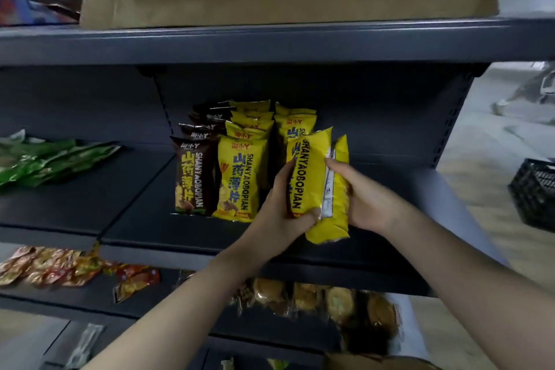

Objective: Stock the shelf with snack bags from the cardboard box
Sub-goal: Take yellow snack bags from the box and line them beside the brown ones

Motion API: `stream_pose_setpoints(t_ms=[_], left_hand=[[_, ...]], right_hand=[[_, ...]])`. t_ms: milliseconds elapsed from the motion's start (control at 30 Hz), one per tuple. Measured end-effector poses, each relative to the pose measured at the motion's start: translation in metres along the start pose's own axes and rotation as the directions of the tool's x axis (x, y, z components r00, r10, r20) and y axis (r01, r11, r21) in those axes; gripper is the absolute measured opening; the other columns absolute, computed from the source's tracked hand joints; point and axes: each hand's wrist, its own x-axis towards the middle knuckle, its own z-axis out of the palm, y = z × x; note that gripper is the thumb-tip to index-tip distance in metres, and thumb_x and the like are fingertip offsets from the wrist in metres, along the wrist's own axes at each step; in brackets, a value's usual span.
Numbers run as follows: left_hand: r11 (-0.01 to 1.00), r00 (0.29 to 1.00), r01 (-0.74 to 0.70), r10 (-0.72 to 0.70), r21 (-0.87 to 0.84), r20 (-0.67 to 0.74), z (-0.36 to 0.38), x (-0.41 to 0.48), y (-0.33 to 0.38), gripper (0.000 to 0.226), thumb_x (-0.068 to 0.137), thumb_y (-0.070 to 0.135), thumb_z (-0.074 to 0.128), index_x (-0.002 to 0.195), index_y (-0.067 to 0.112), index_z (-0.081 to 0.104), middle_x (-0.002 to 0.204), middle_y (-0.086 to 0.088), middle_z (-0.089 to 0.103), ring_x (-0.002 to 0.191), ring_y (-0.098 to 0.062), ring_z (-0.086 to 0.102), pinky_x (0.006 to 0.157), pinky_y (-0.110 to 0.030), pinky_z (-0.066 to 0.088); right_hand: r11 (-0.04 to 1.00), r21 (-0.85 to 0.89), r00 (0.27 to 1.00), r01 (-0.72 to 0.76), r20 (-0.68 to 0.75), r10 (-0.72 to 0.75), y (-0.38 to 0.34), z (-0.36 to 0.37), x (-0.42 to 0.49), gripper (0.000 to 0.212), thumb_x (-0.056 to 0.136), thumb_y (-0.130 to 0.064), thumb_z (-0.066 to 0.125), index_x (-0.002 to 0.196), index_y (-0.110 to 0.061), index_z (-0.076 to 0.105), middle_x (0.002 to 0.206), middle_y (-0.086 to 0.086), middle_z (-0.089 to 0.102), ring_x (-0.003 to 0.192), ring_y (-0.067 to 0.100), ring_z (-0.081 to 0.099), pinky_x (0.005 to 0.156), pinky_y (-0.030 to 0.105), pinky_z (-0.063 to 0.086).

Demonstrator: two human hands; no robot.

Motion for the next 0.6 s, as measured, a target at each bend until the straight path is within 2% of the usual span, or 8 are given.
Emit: stream_pose_setpoints(t_ms=[67,133,200,267,367,467,600], left_hand=[[0.999,1.0,0.004,-0.004,0.035,-0.007,0.0,0.012,-0.011,0.089,0.079,0.04,0.068,0.141,0.05,0.005,0.144,0.014,0.033,0.134,-0.007,0.034,0.111,-0.043,0.034],[0.997,0.999,0.021,-0.017,0.08,-0.044,0.003,0.024,-0.021,0.092,0.076,0.046,0.066,0.141,0.052,0.001,0.146,0.013,0.031,0.135,-0.007,0.033,0.111,-0.042,0.034],[0.989,0.993,0.019,-0.002,0.146,-0.116,0.007,0.037,-0.029,0.092,0.081,0.039,0.065,0.144,0.045,-0.001,0.146,0.01,0.029,0.132,-0.005,0.032,0.11,-0.032,0.032],[0.969,0.98,0.022,0.028,0.246,-0.197,0.01,0.05,-0.035,0.089,0.086,0.032,0.064,0.147,0.038,-0.001,0.141,0.005,0.03,0.126,-0.006,0.034,0.102,-0.023,0.031],[0.916,0.949,0.046,0.084,0.398,-0.304,0.014,0.069,-0.047,0.087,0.087,0.027,0.062,0.149,0.029,0.002,0.132,-0.005,0.037,0.123,-0.018,0.038,0.103,-0.03,0.033],[0.859,0.925,0.084,0.121,0.506,-0.359,0.02,0.085,-0.059,0.08,0.09,0.025,0.057,0.15,0.024,0.005,0.13,-0.011,0.038,0.121,-0.027,0.039,0.102,-0.037,0.033],[0.832,0.909,0.166,0.079,0.529,-0.409,0.024,0.103,-0.069,0.077,0.092,0.022,0.05,0.15,0.023,-0.001,0.135,-0.016,0.034,0.123,-0.034,0.036,0.104,-0.042,0.033]], right_hand=[[0.998,-0.045,0.999,-0.032,0.001,0.032,0.002,-0.006,0.008,0.052,0.073,-0.044,0.064,0.117,-0.017,0.065,0.11,0.01,0.072,0.094,0.025,0.071,0.08,0.043,0.054],[0.998,-0.051,0.998,-0.025,-0.06,0.022,0.002,-0.007,0.019,0.051,0.074,-0.042,0.067,0.117,-0.016,0.065,0.107,0.011,0.073,0.089,0.026,0.072,0.074,0.042,0.057],[0.998,-0.012,0.987,0.054,-0.151,-0.056,-0.001,-0.008,0.031,0.046,0.08,-0.037,0.069,0.12,-0.016,0.064,0.106,0.011,0.073,0.087,0.026,0.073,0.065,0.039,0.059],[0.985,0.001,0.955,0.175,-0.242,-0.169,-0.005,-0.009,0.043,0.044,0.083,-0.031,0.07,0.123,-0.016,0.061,0.105,0.011,0.073,0.087,0.026,0.073,0.066,0.037,0.058],[0.955,-0.096,0.902,0.28,-0.314,-0.295,-0.012,-0.01,0.058,0.046,0.083,-0.029,0.071,0.125,-0.019,0.055,0.108,0.008,0.071,0.093,0.024,0.07,0.077,0.041,0.057],[0.915,-0.233,0.871,0.329,-0.3,-0.39,-0.017,-0.006,0.073,0.05,0.084,-0.03,0.071,0.127,-0.019,0.05,0.114,0.006,0.068,0.097,0.022,0.069,0.081,0.04,0.056],[0.839,-0.393,0.823,0.378,-0.273,-0.498,-0.02,0.0,0.091,0.048,0.086,-0.026,0.07,0.129,-0.02,0.049,0.113,0.0,0.066,0.093,0.009,0.067,0.067,0.02,0.054]])
